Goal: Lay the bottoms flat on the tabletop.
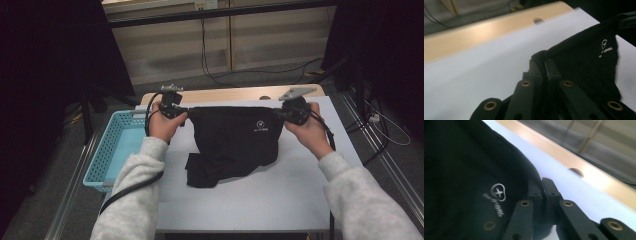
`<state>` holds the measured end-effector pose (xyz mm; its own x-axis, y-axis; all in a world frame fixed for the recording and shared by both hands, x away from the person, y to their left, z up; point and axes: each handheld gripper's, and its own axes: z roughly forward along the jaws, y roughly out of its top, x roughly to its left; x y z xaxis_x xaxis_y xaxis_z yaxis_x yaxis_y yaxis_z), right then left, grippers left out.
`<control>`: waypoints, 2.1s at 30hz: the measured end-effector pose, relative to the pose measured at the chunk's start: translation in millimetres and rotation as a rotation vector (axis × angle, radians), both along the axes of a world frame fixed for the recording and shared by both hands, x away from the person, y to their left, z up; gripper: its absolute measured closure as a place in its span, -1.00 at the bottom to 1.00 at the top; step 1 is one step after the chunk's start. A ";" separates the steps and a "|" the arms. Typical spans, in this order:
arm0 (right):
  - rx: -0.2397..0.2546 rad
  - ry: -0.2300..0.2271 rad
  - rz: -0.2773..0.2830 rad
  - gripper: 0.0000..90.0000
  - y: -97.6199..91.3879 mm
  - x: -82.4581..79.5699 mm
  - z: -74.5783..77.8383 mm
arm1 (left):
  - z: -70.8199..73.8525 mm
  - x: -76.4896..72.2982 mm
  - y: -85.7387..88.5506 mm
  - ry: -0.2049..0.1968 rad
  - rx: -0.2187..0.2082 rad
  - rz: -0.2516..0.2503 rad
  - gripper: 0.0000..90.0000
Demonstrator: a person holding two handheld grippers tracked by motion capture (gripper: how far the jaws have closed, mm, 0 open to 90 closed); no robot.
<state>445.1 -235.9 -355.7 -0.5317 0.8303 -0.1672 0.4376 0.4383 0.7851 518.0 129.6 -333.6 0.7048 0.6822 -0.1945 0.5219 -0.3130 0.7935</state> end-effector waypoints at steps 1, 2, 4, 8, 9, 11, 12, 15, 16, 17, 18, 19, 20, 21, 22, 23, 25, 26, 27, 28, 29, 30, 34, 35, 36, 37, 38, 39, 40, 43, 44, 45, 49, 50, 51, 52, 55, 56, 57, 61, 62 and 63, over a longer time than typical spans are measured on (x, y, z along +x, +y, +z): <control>-0.002 -0.039 -0.034 0.93 0.6 13.0 7.4 | 6.3 8.9 -3.8 -0.029 -0.014 0.015 0.93; 0.007 -0.085 -0.080 0.93 1.3 26.7 16.6 | 11.1 17.2 -8.0 -0.059 -0.017 0.036 0.93; 0.042 -0.154 -0.172 0.61 4.3 46.9 29.5 | 11.0 30.1 -16.1 -0.045 -0.022 0.091 0.78; 0.005 -0.123 -0.192 0.12 22.6 53.8 22.2 | -3.7 23.0 -29.6 -0.021 0.013 0.077 -0.17; 0.015 -0.112 -0.169 0.03 24.8 47.1 15.0 | -8.5 18.4 -30.5 -0.027 0.020 0.062 -0.20; -0.038 -0.090 -0.129 -0.04 26.7 30.6 -0.9 | -19.5 9.5 -30.0 -0.024 0.021 0.032 -0.39; -0.027 -0.073 -0.122 -0.05 25.3 21.8 -9.2 | -24.7 4.0 -29.2 -0.014 0.026 0.021 -0.42; 0.010 -0.006 -0.109 -0.13 19.3 -5.3 -31.0 | -38.6 -15.3 -26.0 0.002 0.025 -0.016 -0.46; 0.002 0.002 -0.108 -0.15 17.9 -14.4 -36.6 | -42.3 -21.9 -24.1 0.008 0.024 -0.019 -0.48; 0.013 0.012 -0.103 -0.15 16.6 -23.0 -41.5 | -45.9 -28.5 -22.6 0.014 0.021 -0.027 -0.50; 0.029 0.019 -0.098 -0.17 15.5 -31.4 -45.9 | -49.4 -34.9 -21.0 0.014 0.022 -0.027 -0.50; 0.046 0.025 -0.096 -0.19 14.8 -39.4 -49.6 | -52.6 -40.7 -19.0 0.018 0.023 -0.026 -0.51; 0.049 0.024 -0.096 -0.21 14.5 -47.1 -53.2 | -56.2 -46.0 -17.3 0.018 0.029 -0.028 -0.52; 0.050 0.033 -0.097 -0.22 14.9 -54.4 -56.4 | -59.3 -51.1 -15.6 0.021 0.029 -0.025 -0.53; 0.066 0.037 -0.096 -0.22 15.2 -61.2 -59.3 | -61.9 -56.2 -14.2 0.025 0.030 -0.020 -0.53; 0.084 0.033 -0.091 -0.23 15.6 -67.8 -61.7 | -63.8 -60.7 -12.8 0.022 0.041 -0.028 -0.54; 0.090 0.034 -0.077 -0.26 17.6 -77.7 -65.3 | -66.5 -69.5 -9.3 0.015 0.047 -0.032 -0.55; 0.092 0.032 -0.074 -0.27 19.0 -84.2 -67.3 | -67.7 -73.6 -7.9 0.022 0.046 -0.032 -0.56; 0.099 0.029 -0.066 -0.27 20.1 -89.0 -69.3 | -68.4 -76.5 -6.1 0.027 0.053 -0.043 -0.58; 0.108 0.030 -0.062 -0.27 21.0 -92.7 -71.1 | -70.5 -82.1 -4.6 0.026 0.048 -0.036 -0.60; 0.114 0.024 -0.059 -0.28 22.4 -98.6 -74.4 | -72.0 -86.0 -2.8 0.029 0.057 -0.046 -0.60; 0.122 0.028 -0.053 -0.28 23.7 -102.9 -77.6 | -74.1 -89.6 -1.0 0.025 0.056 -0.045 -0.61; 0.161 0.040 -0.030 -0.27 30.2 -113.9 -91.3 | -80.9 -100.7 5.4 0.022 0.066 -0.046 -0.64; 0.135 0.058 -0.016 -0.31 33.4 -113.5 -93.7 | -82.6 -102.5 7.0 0.024 0.056 -0.046 -0.64; 0.125 0.055 -0.013 -0.32 35.3 -113.2 -93.8 | -84.1 -104.2 8.6 0.027 0.047 -0.042 -0.64; 0.139 0.050 -0.016 -0.32 36.3 -113.1 -93.6 | -85.6 -106.3 8.7 0.024 0.052 -0.039 -0.65; 0.150 0.053 -0.013 -0.32 37.4 -112.7 -93.7 | -86.6 -108.2 8.9 0.017 0.062 -0.049 -0.66; 0.151 0.057 -0.012 -0.32 38.7 -112.6 -94.1 | -87.5 -110.1 8.6 0.020 0.056 -0.052 -0.66; 0.148 0.059 -0.012 -0.32 39.9 -112.6 -94.8 | -88.0 -112.3 7.6 0.015 0.063 -0.053 -0.66; 0.163 0.070 -0.007 -0.32 42.4 -112.6 -96.5 | -90.6 -117.5 6.5 -0.004 0.054 -0.058 -0.66; 0.162 0.070 -0.006 -0.32 43.6 -112.8 -96.6 | -91.8 -118.2 6.3 -0.005 0.052 -0.064 -0.66; 0.162 0.073 -0.004 -0.32 44.7 -112.9 -96.8 | -92.7 -118.1 5.7 0.002 0.039 -0.064 -0.65; 0.156 0.078 -0.003 -0.32 48.3 -112.0 -98.9 | -93.9 -118.2 5.0 0.011 0.039 -0.065 -0.64; 0.156 0.081 -0.001 -0.31 49.5 -111.8 -99.2 | -94.5 -118.2 5.0 0.010 0.040 -0.063 -0.64; 0.153 0.079 -0.002 -0.27 50.8 -111.6 -99.4 | -94.8 -118.2 5.0 0.010 0.044 -0.066 -0.64; 0.159 0.079 0.002 -0.22 51.9 -111.1 -99.5 | -94.9 -118.1 5.0 0.009 0.048 -0.067 -0.64; 0.167 0.087 0.005 -0.14 56.0 -108.4 -101.3 | -94.5 -118.8 4.8 0.000 0.055 -0.063 -0.64; 0.167 0.090 0.006 -0.10 57.1 -107.4 -101.9 | -94.5 -119.8 3.8 -0.001 0.051 -0.061 -0.64; 0.165 0.091 0.002 -0.08 58.8 -105.6 -102.9 | -94.3 -119.9 3.5 -0.007 0.058 -0.067 -0.64; 0.173 0.094 -0.010 0.00 64.7 -99.6 -104.0 | -93.0 -120.3 4.2 -0.014 0.063 -0.068 -0.64; 0.166 0.094 -0.007 0.01 66.4 -98.1 -104.9 | -93.1 -120.2 4.8 -0.017 0.064 -0.069 -0.64; 0.161 0.099 -0.003 0.06 68.2 -96.9 -106.0 | -93.3 -120.3 5.5 -0.014 0.063 -0.066 -0.64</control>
<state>348.1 -167.7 -461.6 -0.5362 0.8438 0.0214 0.5175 0.3086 0.7981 397.6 135.1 -427.0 0.7514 0.6443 -0.1424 0.4870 -0.3958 0.7786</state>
